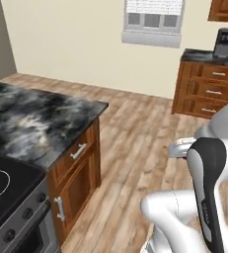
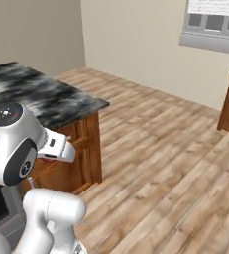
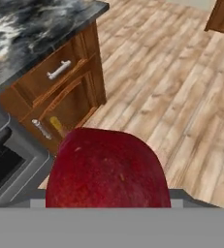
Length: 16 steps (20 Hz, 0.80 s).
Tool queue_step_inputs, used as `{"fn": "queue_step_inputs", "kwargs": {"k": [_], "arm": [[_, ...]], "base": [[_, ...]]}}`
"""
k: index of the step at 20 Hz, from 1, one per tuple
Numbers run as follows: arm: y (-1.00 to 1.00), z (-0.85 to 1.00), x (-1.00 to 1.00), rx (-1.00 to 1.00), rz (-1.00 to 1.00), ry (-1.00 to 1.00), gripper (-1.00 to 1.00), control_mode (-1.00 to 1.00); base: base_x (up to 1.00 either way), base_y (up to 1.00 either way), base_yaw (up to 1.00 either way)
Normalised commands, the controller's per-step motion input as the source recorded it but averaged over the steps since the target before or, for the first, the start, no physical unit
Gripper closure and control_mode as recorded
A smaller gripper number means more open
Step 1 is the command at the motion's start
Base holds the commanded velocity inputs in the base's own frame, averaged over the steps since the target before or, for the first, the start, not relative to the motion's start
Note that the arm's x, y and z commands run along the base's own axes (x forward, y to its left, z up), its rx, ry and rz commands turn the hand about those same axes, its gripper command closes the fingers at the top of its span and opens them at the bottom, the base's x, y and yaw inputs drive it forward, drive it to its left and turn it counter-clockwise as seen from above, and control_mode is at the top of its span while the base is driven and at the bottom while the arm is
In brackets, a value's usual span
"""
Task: Pick the pear and tangerine from the fridge and place them on the plate next to the blender to make a fruit smoothie.
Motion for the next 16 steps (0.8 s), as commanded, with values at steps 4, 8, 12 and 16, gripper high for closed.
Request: {"fn": "queue_step_inputs", "kwargs": {"k": [4, 8, 12, 16], "arm": [[0.00, 0.00, 0.00, 0.00, 0.00, 0.00, 1.00, 1.00], [0.00, 0.00, 0.00, 0.00, 0.00, 0.00, 1.00, 1.00], [0.00, 0.00, 0.00, 0.00, 0.00, 0.00, 1.00, 1.00], [0.00, 0.00, 0.00, 0.00, 0.00, 0.00, 1.00, 1.00]], "base": [[0.28, 0.13, 0.77], [0.24, 0.14, 0.78], [0.26, 0.10, 0.76], [0.45, 0.02, 0.72]]}}
